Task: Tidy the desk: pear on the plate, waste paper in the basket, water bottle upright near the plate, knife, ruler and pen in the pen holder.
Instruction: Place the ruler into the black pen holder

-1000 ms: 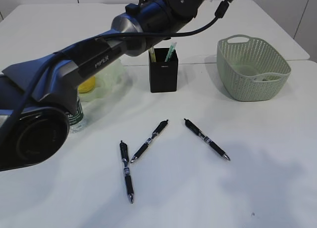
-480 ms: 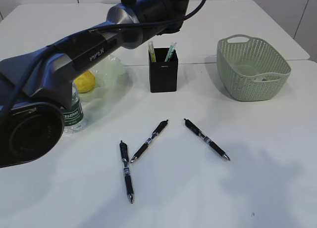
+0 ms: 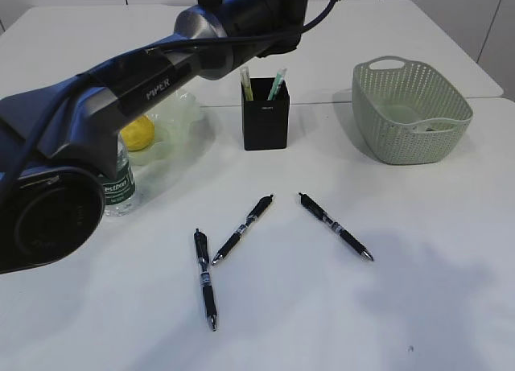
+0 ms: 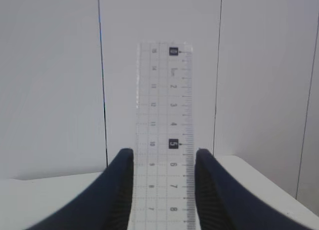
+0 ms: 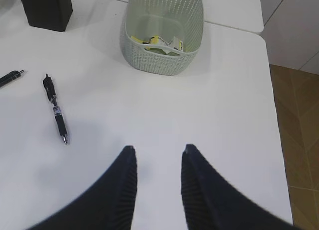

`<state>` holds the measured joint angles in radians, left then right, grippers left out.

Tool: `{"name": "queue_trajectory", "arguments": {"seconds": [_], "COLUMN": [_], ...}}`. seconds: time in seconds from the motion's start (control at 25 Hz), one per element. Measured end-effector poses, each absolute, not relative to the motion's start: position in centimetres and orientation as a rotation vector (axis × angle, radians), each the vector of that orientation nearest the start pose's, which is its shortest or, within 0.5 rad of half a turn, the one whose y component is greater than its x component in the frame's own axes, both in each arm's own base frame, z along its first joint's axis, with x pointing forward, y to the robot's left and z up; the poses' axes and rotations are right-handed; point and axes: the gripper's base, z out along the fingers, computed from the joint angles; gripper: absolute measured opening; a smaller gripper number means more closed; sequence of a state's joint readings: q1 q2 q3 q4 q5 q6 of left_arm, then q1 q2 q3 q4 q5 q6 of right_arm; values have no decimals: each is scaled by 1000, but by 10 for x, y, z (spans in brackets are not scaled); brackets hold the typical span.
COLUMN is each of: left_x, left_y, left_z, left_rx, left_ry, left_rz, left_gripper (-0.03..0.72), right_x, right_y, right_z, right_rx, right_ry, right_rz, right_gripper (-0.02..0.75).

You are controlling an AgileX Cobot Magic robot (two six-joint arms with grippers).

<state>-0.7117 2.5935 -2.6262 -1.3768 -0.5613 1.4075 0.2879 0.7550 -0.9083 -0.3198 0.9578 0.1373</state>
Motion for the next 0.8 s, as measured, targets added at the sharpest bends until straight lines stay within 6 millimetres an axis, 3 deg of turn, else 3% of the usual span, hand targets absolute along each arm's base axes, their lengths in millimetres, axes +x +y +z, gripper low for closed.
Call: {"name": "queue_trajectory", "arguments": {"seconds": [0.8], "left_x": [474], "left_y": [-339], "left_z": [299], "left_rx": [28], "left_ry": [1459], "left_rz": [-109], "left_gripper": [265], "right_x": [128], "right_y": [14], "right_z": [370], "right_rx": [-242], "right_ry": [2226], "right_rz": [-166], "right_gripper": [261]}}
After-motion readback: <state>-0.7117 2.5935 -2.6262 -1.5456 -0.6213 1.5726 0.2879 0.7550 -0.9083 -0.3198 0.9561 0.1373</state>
